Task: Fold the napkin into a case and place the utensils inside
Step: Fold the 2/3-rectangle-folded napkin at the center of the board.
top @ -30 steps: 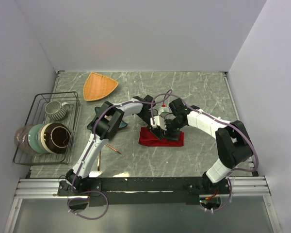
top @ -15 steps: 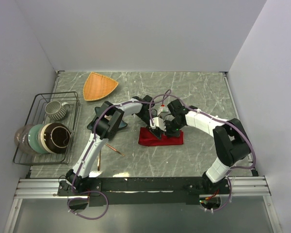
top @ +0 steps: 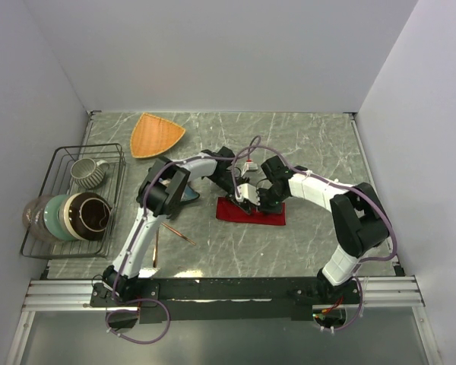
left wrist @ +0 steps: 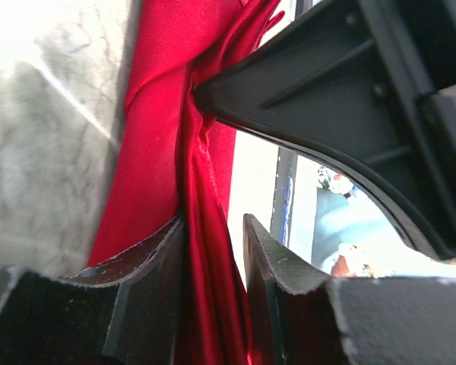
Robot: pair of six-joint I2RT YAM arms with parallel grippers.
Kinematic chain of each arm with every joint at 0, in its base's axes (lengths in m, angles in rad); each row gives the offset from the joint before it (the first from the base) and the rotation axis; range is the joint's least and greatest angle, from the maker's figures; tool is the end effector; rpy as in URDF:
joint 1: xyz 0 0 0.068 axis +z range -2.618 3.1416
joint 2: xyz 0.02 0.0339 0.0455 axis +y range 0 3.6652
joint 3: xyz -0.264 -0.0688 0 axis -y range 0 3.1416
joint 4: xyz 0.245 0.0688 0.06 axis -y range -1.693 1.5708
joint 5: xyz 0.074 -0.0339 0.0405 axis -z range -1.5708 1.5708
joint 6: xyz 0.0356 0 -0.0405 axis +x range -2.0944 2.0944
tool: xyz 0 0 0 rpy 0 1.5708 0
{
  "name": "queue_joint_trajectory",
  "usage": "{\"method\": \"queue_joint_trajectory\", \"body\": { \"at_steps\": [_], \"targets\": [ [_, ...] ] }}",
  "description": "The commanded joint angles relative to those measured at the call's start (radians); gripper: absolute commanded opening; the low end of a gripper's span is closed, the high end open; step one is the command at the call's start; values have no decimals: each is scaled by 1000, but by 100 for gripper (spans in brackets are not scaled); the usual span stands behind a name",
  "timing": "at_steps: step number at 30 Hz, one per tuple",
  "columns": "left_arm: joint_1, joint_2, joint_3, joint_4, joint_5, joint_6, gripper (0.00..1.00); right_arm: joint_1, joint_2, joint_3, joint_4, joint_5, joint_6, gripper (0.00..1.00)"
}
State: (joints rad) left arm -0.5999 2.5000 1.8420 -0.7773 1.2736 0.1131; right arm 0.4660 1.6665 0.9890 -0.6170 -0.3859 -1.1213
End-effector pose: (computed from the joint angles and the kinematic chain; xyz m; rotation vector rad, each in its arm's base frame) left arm 0.3716 -0.2954 0.0855 -0.9445 -2.1932 1.7509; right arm 0.2646 0.1481 0.1665 -2.0007 1.8638 0.3833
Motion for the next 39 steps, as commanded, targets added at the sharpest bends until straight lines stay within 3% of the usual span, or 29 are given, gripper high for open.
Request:
{"method": "queue_joint_trajectory", "body": {
  "at_steps": [1,11,18,31,39],
  "targets": [
    [28,-73,-20,119,-25,-49,41,-3,13,-4,-1,42,-23,0],
    [89,-153,-15,190,-28,-187,41,-4,-7,-27,8,24,-54,0],
    [98,-124,-9,282,-147,-294,38,-4,-17,-10,7,-7,-55,0],
    [40,-40,31,237,-275,-224,39,-4,-56,19,-15,-48,-51,0],
    [2,-58,-18,170,-293,-144,20,-4,-94,31,-59,-90,-28,0]
  ]
}}
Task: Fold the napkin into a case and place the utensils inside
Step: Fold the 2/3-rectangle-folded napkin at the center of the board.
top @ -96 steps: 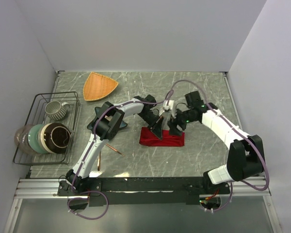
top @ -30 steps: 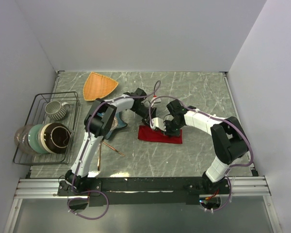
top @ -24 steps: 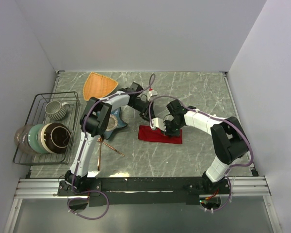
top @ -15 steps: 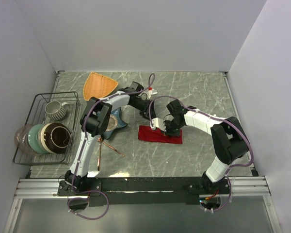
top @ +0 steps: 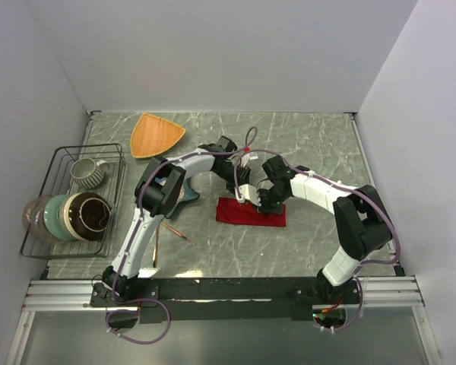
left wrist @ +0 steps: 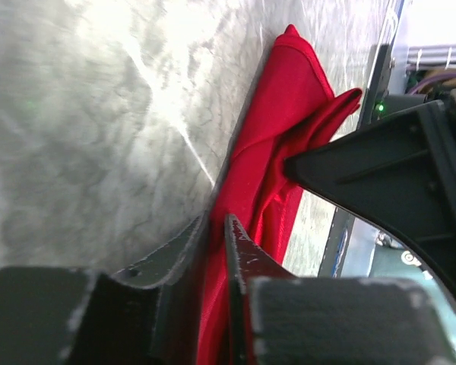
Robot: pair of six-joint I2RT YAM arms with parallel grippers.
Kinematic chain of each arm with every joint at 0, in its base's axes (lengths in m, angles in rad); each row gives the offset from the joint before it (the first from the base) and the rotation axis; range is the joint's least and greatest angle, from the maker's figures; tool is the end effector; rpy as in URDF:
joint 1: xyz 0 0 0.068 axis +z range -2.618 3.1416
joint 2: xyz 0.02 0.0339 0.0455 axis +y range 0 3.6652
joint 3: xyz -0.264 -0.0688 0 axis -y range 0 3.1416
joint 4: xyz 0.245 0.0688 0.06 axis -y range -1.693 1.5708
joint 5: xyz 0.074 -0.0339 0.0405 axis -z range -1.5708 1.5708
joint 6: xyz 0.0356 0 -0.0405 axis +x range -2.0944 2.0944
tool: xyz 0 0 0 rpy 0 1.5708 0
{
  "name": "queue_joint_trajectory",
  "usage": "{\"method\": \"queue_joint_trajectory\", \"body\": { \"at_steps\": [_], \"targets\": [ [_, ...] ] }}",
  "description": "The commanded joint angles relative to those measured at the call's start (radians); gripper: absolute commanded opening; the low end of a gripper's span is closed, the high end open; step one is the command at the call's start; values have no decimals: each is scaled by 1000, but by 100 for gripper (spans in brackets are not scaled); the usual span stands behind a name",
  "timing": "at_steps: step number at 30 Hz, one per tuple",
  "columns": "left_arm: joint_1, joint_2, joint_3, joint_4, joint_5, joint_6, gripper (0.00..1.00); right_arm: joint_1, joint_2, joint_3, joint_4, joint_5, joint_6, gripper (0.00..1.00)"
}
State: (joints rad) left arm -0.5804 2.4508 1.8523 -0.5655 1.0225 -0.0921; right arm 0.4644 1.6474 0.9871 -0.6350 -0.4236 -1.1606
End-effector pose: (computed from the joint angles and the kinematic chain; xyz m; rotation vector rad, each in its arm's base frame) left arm 0.3984 -0.2976 0.1082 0.9450 2.5157 -1.5954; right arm 0.2612 0.1472 0.1714 -2.0238 1.8057 0.4198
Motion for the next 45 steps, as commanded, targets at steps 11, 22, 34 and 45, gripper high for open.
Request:
{"method": "queue_joint_trajectory", "body": {
  "at_steps": [11,22,34,45],
  "targets": [
    [-22,-16,-45,-56,-45,71,13,-10,-51,70,-54,-43,98,0],
    [-24,-29,-71,-50,-45,61,13,-40,66,102,-22,52,243,0],
    [-24,-21,-61,-56,-52,61,13,-56,69,163,-25,-12,335,0],
    [10,-56,-71,12,-38,-17,26,-61,160,133,-25,62,323,0]
  ]
}}
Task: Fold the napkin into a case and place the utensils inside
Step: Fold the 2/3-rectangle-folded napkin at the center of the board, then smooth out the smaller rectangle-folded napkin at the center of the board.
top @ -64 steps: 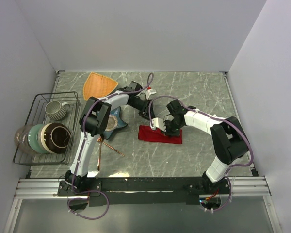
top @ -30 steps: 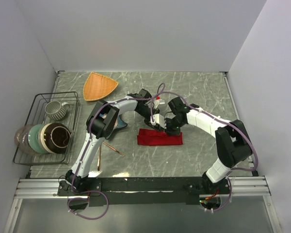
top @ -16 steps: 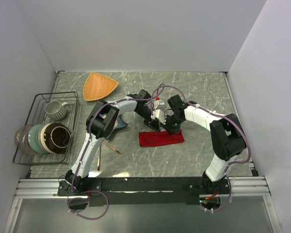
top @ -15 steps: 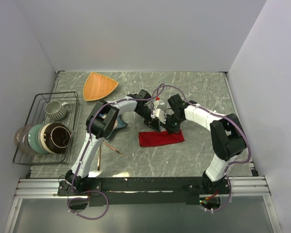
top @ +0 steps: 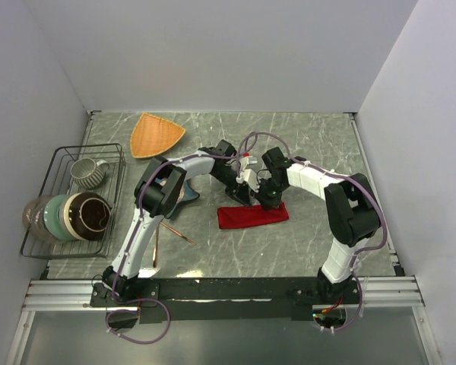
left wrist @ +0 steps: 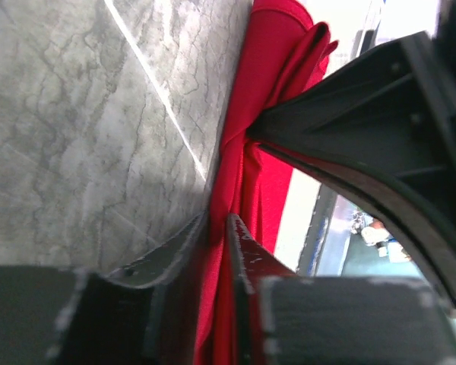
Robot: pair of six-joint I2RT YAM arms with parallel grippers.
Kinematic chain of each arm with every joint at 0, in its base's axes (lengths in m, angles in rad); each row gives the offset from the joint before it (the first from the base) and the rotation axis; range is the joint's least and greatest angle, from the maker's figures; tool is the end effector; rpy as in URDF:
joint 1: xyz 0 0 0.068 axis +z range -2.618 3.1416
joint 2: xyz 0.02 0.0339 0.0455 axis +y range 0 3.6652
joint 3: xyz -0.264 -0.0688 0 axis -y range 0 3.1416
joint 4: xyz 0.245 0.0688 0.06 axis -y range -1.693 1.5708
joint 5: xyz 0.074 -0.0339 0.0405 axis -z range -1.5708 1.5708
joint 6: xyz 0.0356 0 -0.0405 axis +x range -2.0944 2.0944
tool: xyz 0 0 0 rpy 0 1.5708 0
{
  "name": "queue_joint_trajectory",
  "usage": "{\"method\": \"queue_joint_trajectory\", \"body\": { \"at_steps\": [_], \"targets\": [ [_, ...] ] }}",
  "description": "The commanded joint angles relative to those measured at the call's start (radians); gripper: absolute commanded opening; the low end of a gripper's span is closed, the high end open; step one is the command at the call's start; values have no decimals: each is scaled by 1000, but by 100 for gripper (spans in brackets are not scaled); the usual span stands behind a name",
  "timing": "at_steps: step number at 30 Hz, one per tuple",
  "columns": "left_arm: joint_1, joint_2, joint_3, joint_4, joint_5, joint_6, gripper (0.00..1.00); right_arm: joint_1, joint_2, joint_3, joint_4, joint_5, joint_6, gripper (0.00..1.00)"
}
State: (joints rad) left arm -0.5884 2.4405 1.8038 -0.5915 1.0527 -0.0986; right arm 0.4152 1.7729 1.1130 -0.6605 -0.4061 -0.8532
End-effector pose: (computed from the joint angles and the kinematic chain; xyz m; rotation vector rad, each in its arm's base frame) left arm 0.3864 -0.2950 0.1001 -0.8941 -2.4875 1.5921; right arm 0.2961 0.1459 0.1660 -1.7004 2.1904 0.4813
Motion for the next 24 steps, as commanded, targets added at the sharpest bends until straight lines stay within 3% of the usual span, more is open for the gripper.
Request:
{"method": "queue_joint_trajectory", "body": {
  "at_steps": [1,7,12,15,19,24],
  "targets": [
    [31,-66,-33,71,-62,-36,29,-10,43,10,-5,41,14,0],
    [110,-184,-171,212,-16,-164,37,-12,54,19,-21,29,16,0],
    [171,-329,-294,347,-14,-286,36,-12,71,44,-40,23,29,0],
    [217,-435,-414,425,-7,-379,29,-10,74,57,-59,12,36,0],
    [262,-599,-624,521,-14,-438,10,-12,79,74,-77,1,51,0],
    [179,-719,-676,584,-36,-469,4,-13,95,103,-109,-14,86,0]
  ]
}}
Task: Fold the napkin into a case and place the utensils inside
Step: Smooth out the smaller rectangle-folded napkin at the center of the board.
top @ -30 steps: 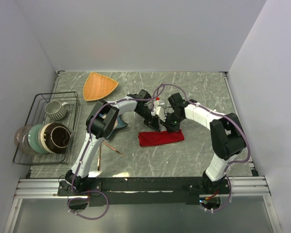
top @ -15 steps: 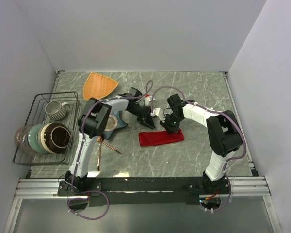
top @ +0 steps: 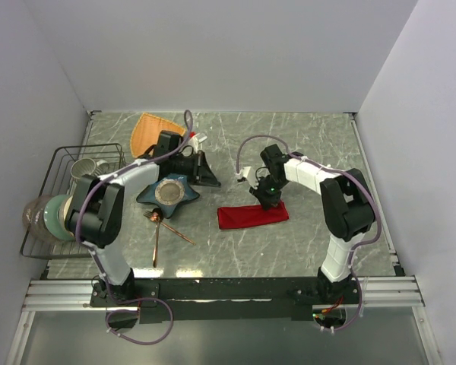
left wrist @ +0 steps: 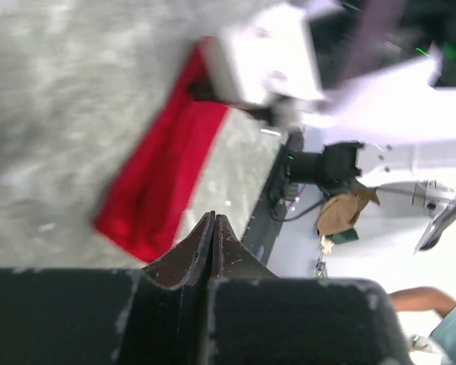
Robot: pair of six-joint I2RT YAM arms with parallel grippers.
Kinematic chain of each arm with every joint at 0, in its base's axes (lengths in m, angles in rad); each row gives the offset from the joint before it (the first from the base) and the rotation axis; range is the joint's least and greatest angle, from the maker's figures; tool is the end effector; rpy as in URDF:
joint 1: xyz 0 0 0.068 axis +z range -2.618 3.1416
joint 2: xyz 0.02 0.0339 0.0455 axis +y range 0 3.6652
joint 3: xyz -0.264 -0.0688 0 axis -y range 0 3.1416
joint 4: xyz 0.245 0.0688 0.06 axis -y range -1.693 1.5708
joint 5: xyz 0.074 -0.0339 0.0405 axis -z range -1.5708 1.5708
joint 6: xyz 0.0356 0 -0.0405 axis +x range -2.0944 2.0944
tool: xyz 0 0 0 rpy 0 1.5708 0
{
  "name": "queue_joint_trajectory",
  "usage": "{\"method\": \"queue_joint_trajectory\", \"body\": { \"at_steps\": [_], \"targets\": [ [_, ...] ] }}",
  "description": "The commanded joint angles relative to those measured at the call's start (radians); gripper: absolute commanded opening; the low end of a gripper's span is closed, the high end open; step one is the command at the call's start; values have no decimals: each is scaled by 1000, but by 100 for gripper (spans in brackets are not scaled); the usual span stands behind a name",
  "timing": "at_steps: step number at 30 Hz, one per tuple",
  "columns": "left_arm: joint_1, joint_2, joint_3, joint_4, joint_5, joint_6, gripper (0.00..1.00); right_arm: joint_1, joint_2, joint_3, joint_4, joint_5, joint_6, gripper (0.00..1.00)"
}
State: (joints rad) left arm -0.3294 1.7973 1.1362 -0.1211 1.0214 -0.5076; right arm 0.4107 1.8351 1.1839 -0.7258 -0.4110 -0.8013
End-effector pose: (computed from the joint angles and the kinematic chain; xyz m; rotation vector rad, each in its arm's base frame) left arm 0.3452 -0.1501 0.2024 0.3365 2.3893 -1.6003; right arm 0.3067 0.1491 0.1629 -1.6575 2.2912 0.5248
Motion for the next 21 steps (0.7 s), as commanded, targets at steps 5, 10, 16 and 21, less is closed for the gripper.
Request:
{"method": "queue_joint_trajectory", "body": {
  "at_steps": [5,10,16,21],
  "targets": [
    [-218,-20,-12,222,-55,-115,1,-18,81,89,-93,-22,77,0],
    [-287,92,-3,323,-75,-177,1,-30,130,154,-138,-43,111,0],
    [-289,212,10,328,-106,-184,1,-47,150,175,-161,-52,131,0],
    [-269,289,10,308,-121,-192,1,-52,158,186,-165,-63,154,0]
  ]
}}
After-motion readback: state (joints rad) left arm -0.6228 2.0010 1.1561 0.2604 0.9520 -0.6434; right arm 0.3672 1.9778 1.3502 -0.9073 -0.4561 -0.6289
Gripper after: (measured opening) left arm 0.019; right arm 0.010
